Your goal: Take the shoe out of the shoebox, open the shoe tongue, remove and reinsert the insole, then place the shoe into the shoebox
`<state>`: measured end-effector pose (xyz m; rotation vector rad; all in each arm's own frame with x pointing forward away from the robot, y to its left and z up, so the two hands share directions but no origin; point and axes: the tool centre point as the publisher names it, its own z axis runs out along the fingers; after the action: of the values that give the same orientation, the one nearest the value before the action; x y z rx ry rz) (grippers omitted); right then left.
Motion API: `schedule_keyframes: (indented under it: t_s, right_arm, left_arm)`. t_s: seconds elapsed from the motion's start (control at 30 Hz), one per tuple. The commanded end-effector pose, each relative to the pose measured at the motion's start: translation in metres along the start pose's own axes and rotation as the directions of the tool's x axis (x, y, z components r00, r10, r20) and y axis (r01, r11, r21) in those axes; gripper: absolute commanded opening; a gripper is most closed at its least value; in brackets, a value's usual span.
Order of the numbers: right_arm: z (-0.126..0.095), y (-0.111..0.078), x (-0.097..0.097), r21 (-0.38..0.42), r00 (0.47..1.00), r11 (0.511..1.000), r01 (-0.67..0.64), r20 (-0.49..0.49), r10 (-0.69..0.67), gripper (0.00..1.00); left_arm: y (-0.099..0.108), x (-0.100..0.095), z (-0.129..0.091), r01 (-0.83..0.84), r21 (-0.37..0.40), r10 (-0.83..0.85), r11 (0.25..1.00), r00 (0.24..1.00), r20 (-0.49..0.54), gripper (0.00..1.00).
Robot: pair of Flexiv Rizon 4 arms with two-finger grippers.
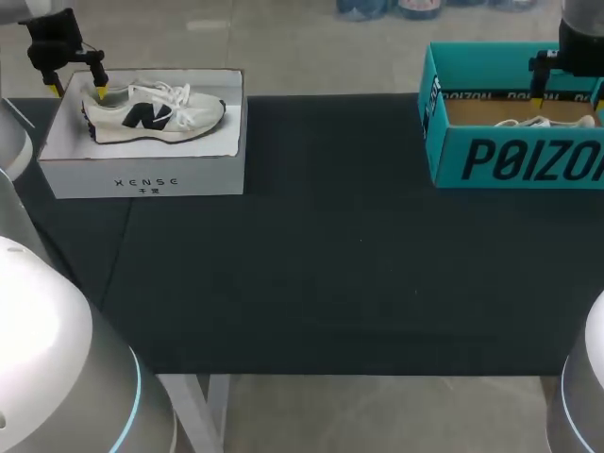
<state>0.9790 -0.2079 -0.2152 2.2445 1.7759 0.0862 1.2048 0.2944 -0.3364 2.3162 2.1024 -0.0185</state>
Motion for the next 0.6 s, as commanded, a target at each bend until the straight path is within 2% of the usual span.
schedule_keyframes:
  t_s: [0.03,0.33,0.6]
  right_arm:
    - [0.000,-0.001,0.000,-0.002,1.000,1.000,0.000,0.000,0.000,1.00]
    - [0.000,-0.001,0.000,-0.002,1.000,1.000,0.000,0.000,0.000,1.00]
    - [0.000,-0.001,0.000,-0.002,1.000,1.000,0.000,0.000,0.000,1.00]
  left_arm:
    - [0.007,0.002,0.003,0.010,0.003,-0.010,1.000,1.000,-0.001,1.00]
    - [0.017,-0.009,0.005,0.047,-0.029,-0.047,0.998,0.999,-0.005,1.00]
    - [0.017,-0.011,0.012,0.087,-0.031,-0.087,0.996,0.996,-0.003,1.00]
